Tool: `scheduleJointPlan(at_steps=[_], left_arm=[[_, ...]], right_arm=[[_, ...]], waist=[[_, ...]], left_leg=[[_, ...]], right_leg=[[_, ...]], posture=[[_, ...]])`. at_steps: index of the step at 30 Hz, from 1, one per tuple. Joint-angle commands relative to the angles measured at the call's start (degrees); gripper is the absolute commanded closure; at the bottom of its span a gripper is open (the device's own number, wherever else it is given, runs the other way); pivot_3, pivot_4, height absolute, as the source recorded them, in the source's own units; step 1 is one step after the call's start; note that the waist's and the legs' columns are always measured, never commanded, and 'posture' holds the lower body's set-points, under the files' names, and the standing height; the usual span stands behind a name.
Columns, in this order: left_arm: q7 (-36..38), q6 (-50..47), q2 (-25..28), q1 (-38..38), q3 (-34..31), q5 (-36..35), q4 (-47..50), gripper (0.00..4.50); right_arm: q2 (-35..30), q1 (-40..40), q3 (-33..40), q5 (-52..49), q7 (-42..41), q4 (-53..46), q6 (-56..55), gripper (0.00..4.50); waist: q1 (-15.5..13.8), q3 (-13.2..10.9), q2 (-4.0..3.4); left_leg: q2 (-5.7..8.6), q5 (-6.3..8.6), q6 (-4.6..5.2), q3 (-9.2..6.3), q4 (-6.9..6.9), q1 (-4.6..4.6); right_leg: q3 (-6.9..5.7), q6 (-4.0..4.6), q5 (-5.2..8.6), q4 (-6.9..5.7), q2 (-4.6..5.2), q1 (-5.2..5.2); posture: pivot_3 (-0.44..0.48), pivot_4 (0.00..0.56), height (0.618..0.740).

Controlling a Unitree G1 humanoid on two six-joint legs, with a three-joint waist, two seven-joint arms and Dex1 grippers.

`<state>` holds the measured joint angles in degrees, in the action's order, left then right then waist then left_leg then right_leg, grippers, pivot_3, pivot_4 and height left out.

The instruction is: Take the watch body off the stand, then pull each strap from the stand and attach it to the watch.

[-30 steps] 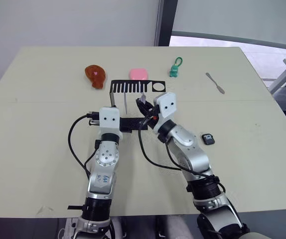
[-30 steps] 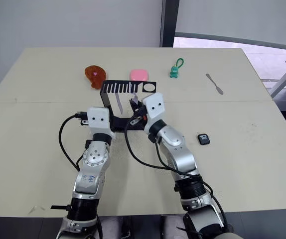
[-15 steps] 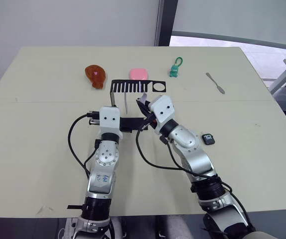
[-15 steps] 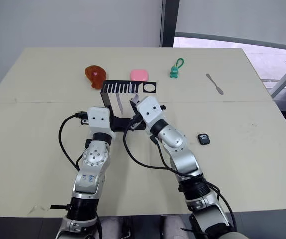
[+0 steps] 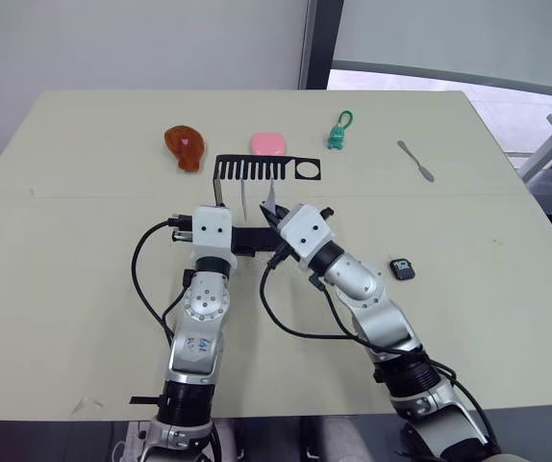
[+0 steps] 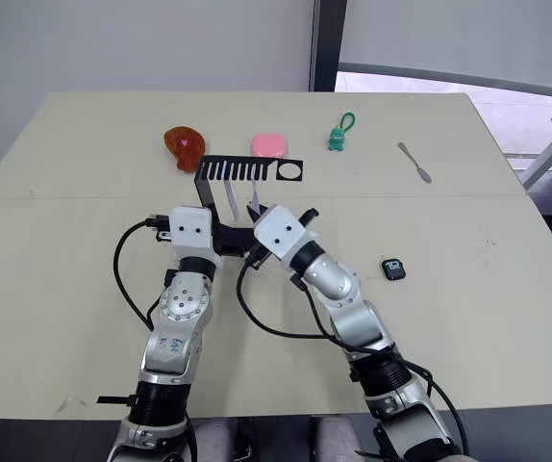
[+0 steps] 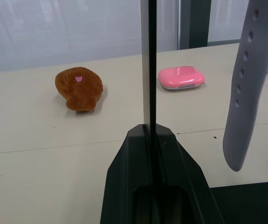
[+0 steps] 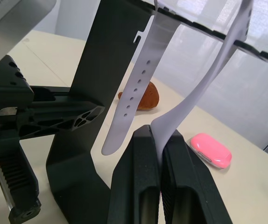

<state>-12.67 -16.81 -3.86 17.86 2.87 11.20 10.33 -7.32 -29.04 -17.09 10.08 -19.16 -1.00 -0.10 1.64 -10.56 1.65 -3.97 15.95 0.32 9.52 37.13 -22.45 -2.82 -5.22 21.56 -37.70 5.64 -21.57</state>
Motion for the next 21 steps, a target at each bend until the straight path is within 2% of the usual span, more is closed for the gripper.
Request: scheduleJointPlan(at_steps=[1, 7, 15, 18, 21], left_arm=[[0.13, -0.83, -0.1, -0.23, 0.16, 0.41, 0.06, 4.5], [0.15, -0.83, -0.16, -0.31, 0.05, 0.26, -0.1, 4.5], [0.6, -1.16, 0.15, -0.58, -0.16, 0.09, 0.42, 4.5], [1.87, -0.37, 0.0, -1.03, -0.61, -1.69, 0.96, 3.65], [2.72, -1.5, 0.45, -2.41, -0.92, -2.08, 2.68, 2.17]], right_arm=[[0.27, -0.31, 0.79, 0.91, 2.01, -1.64, -2.79, 4.48], [-0.66, 0.83, 0.51, 0.89, 0.82, -2.37, -5.78, 4.48], [-6.28, 6.52, 1.74, -3.38, -4.69, -6.25, -9.72, 4.48], [-8.34, 8.15, 2.66, -5.42, -6.72, -6.86, -10.3, 4.5], [-10.46, 9.53, 4.08, -7.99, -9.1, -6.05, -10.92, 4.5]], waist=[[0.0, 0.0, 0.0], [0.0, 0.0, 0.0], [0.0, 0.0, 0.0], [0.02, -0.01, 0.02], [-0.05, -0.04, 0.06]], left_leg=[[0.0, 0.0, 0.0, 0.0, 0.0, 0.01], [0.0, 0.0, 0.0, 0.0, 0.0, 0.01], [0.01, 0.0, 0.0, 0.0, -0.02, 0.02], [0.0, 0.0, 0.0, 0.0, -0.03, 0.04], [-0.01, 0.0, 0.0, 0.0, -0.04, 0.03]], right_leg=[[0.0, 0.0, 0.0, 0.0, 0.0, 0.0], [0.0, 0.0, 0.0, 0.0, 0.0, 0.01], [0.01, 0.0, 0.0, 0.05, 0.0, 0.04], [0.01, 0.0, 0.0, 0.04, -0.01, 0.04], [0.0, 0.0, 0.0, 0.06, -0.01, 0.03]], posture=[[0.0, 0.15, 0.74], [0.0, 0.15, 0.74], [0.0, 0.15, 0.74], [0.0, 0.15, 0.74], [0.0, 0.15, 0.74]])
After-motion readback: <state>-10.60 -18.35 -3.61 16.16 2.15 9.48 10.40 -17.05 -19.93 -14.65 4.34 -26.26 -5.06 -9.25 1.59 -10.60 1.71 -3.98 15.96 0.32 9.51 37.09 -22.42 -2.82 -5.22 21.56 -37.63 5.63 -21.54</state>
